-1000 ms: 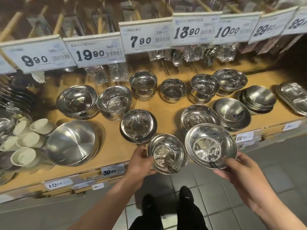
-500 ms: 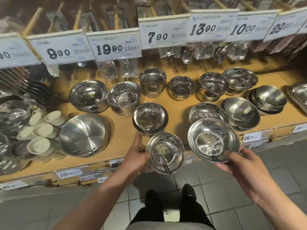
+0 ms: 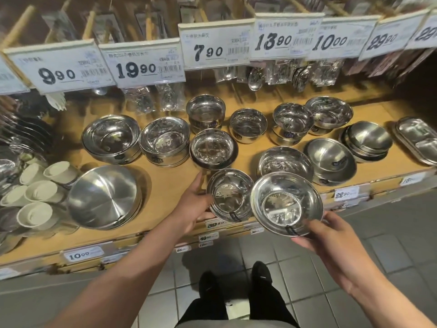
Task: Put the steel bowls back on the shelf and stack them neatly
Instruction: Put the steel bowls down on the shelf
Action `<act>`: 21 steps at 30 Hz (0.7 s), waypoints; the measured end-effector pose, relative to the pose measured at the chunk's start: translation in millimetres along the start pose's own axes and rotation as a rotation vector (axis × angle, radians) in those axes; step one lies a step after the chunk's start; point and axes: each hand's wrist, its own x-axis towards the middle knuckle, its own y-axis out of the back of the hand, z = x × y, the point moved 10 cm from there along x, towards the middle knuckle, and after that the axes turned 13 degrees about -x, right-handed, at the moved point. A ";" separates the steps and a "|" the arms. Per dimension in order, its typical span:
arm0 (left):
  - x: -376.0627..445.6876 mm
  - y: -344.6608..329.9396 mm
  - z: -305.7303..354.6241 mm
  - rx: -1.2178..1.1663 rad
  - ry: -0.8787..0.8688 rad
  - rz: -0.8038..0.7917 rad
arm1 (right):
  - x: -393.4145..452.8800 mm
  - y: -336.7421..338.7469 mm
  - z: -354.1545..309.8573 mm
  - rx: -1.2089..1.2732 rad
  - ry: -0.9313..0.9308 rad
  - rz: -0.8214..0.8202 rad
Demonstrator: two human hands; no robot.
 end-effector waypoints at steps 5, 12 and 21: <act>-3.7 28.2 -7.3 -0.027 -0.002 0.104 | 2.0 -22.4 2.9 -0.048 -0.013 -0.036; -15.7 59.0 -4.5 -0.075 -0.033 0.164 | 5.6 -62.7 1.7 -0.087 -0.024 -0.125; -24.2 88.9 2.0 -0.091 -0.109 0.223 | 24.8 -105.3 4.2 -0.131 -0.065 -0.194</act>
